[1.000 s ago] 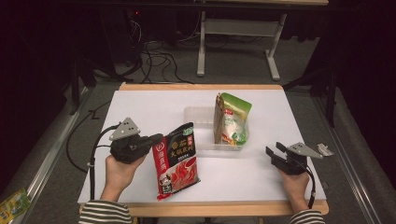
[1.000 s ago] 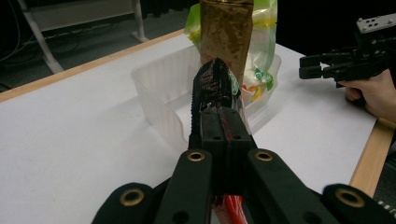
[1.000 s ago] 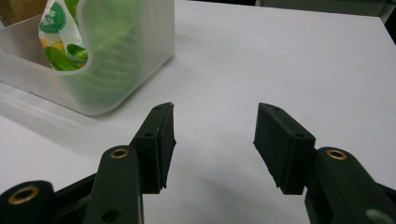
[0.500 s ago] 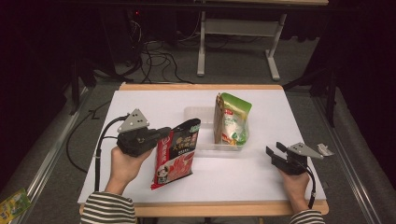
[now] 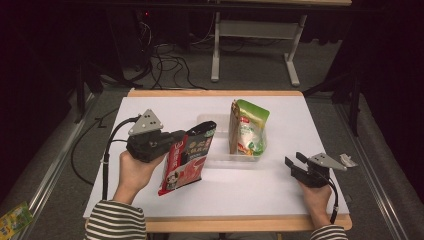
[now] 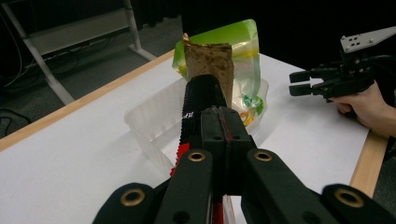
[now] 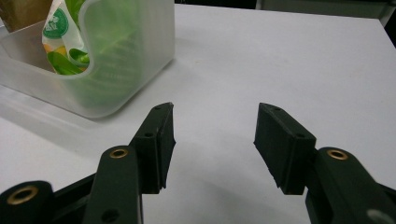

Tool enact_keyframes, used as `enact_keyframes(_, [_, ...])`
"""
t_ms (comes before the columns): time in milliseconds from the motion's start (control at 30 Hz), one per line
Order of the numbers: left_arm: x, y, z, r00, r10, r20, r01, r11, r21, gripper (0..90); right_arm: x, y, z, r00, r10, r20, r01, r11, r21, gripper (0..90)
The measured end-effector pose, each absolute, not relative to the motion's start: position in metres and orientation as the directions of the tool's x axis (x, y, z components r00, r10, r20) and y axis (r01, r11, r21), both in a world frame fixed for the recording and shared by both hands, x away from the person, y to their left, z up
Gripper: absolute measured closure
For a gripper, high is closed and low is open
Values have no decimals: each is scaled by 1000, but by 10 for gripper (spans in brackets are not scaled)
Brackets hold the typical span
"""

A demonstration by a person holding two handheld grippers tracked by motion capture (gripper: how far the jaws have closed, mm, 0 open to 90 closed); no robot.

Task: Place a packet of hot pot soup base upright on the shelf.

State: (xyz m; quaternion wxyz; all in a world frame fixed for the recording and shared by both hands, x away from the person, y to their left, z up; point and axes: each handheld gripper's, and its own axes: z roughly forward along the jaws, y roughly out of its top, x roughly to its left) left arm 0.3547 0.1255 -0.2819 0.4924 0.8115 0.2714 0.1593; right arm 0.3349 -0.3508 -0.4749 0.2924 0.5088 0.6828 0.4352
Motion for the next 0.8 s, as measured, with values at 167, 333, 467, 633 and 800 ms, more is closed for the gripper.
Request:
enact_keyframes(167, [358, 122, -273, 800, 600, -13, 281, -356, 891, 900, 335, -351, -475, -311, 949, 45, 440, 102, 892, 480])
enact_keyframes(333, [361, 115, -264, 801, 599, -12, 271, -344, 899, 900, 335, -351, -475, -312, 949, 44, 440, 103, 892, 479])
enact_keyframes(467, [365, 107, -258, 804, 595, -10, 263, -340, 903, 900, 335, -351, -475, -312, 949, 43, 439, 104, 893, 478])
enact_keyframes(633, [372, 97, -253, 805, 594, -6, 253, -333, 908, 900, 335, -352, -475, -311, 950, 42, 435, 103, 895, 477])
enact_keyframes(800, [381, 89, -250, 806, 591, -19, 256, -319, 913, 900, 335, -352, -475, -312, 949, 42, 435, 103, 895, 477])
